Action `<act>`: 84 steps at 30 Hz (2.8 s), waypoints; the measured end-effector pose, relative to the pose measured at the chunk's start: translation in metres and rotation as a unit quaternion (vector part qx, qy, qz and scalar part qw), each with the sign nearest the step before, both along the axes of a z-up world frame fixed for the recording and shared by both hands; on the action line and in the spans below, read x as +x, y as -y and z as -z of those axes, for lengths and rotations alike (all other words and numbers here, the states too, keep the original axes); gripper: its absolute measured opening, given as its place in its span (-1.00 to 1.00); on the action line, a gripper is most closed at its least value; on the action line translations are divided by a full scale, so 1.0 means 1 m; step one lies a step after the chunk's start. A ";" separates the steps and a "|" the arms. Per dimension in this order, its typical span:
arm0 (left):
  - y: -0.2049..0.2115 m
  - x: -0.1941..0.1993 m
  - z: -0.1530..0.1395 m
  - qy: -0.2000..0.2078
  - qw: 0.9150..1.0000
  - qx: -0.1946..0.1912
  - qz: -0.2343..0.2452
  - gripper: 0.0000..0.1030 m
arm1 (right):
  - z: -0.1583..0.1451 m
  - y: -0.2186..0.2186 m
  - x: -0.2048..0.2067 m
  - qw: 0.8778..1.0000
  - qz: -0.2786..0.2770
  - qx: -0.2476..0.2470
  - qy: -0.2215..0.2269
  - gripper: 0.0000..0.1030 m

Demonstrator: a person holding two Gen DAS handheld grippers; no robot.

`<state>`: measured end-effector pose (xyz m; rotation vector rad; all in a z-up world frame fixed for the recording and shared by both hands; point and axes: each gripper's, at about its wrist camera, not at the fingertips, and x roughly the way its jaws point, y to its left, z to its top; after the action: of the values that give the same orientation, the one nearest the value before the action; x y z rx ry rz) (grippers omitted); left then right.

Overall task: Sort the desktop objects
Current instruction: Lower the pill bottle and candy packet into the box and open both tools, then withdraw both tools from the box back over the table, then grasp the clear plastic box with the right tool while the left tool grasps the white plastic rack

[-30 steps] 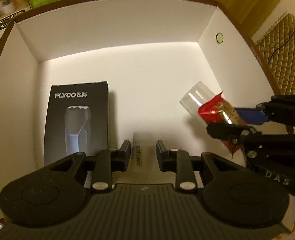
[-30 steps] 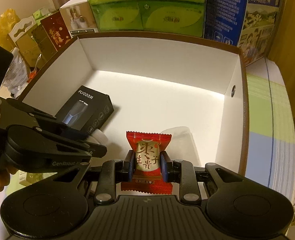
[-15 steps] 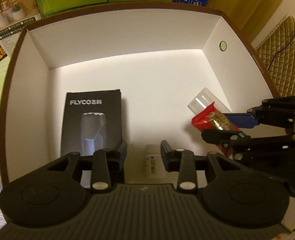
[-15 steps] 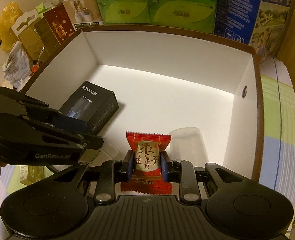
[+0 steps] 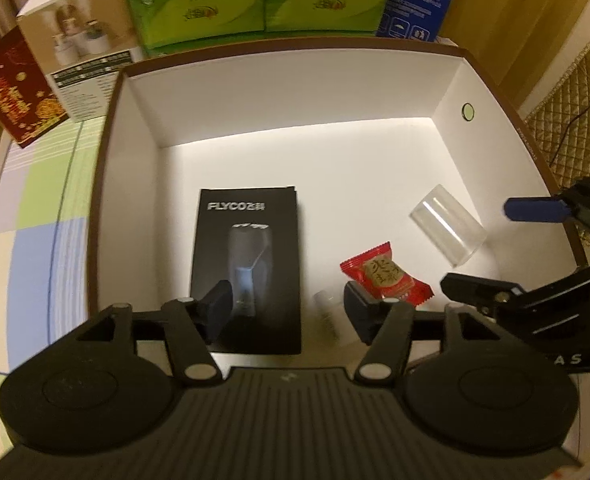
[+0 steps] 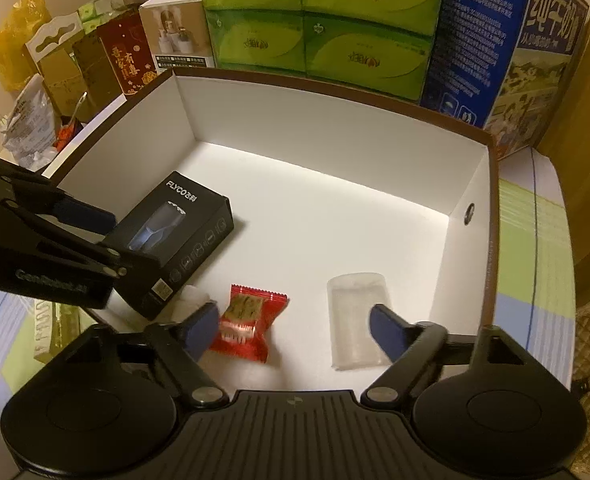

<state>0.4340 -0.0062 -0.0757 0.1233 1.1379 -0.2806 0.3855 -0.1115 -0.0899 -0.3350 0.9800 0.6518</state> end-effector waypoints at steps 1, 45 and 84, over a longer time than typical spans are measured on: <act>-0.001 -0.002 -0.002 0.001 1.000 0.001 -0.002 0.25 | -0.001 0.000 -0.001 1.000 0.000 -0.001 0.001 0.69; -0.039 -0.176 -0.060 0.071 0.997 -0.010 -0.031 0.70 | -0.060 0.086 -0.148 0.991 0.097 0.088 0.028 0.97; -0.070 -0.192 0.006 0.030 0.994 0.004 -0.103 0.69 | -0.003 0.102 -0.160 0.977 0.206 0.063 0.006 0.70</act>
<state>0.2417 0.0639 -0.0817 0.0212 1.0830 -0.0878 0.2256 -0.2135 -0.0870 -0.0188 0.9550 0.3314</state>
